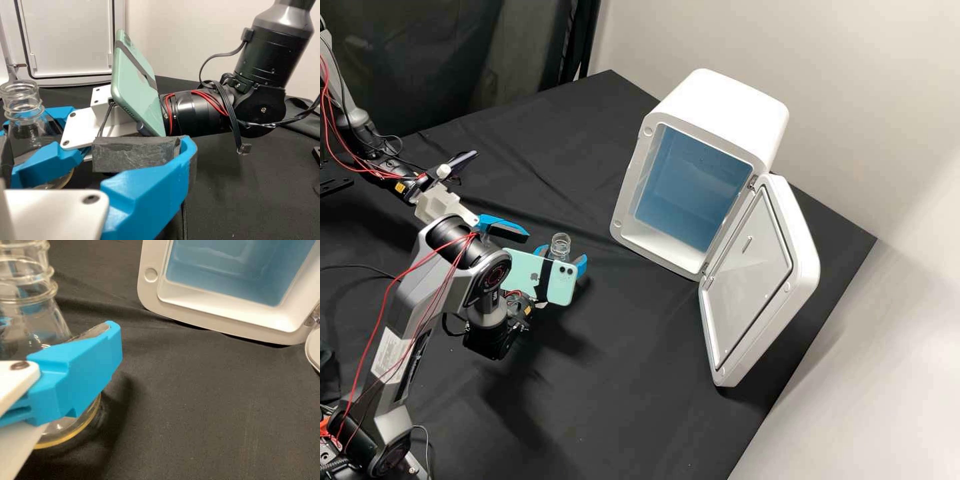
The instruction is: Place the flask in the incubator
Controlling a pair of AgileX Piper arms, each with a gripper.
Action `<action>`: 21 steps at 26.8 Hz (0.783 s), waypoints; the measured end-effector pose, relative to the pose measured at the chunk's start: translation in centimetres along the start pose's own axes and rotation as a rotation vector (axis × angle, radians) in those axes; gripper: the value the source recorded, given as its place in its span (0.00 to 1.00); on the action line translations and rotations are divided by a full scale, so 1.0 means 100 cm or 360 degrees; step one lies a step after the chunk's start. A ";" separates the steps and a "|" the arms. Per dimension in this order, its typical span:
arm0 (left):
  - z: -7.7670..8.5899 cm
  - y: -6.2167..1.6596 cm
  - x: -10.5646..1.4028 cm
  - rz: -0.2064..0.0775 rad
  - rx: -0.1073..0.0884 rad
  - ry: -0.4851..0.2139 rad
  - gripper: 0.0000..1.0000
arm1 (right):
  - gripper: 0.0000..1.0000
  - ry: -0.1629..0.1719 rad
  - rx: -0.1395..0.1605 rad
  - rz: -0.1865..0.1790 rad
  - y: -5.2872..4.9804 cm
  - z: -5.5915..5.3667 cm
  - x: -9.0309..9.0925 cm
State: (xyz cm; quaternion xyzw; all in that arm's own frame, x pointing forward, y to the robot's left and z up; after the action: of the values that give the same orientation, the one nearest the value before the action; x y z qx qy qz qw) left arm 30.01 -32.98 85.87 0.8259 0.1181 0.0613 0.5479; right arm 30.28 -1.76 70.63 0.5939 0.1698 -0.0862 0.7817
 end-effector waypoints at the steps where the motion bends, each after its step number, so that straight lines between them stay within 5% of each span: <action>1: 0.000 0.0006 0.000 0.0001 0.0001 0.0001 1.00 | 0.00 0.0001 -0.0001 0.0003 0.001 0.000 0.001; 10: 0.000 0.0055 -0.002 0.0020 0.0006 0.0007 1.00 | 0.00 -0.0002 -0.0001 -0.0003 0.000 0.000 0.001; 17: -0.020 0.0108 0.001 0.0047 -0.0010 0.0093 1.00 | 0.00 -0.0001 -0.0001 -0.0001 0.000 0.000 0.001; 21: -0.025 0.0121 0.001 0.0044 0.0045 0.0083 1.00 | 0.00 -0.0001 0.0006 -0.0001 0.000 0.000 0.001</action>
State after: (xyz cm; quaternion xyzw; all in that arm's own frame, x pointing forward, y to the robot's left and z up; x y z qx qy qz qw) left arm 29.70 -31.19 87.95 0.8333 0.1217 0.0888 0.5319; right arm 30.41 -1.76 70.61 0.5953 0.1695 -0.0871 0.7806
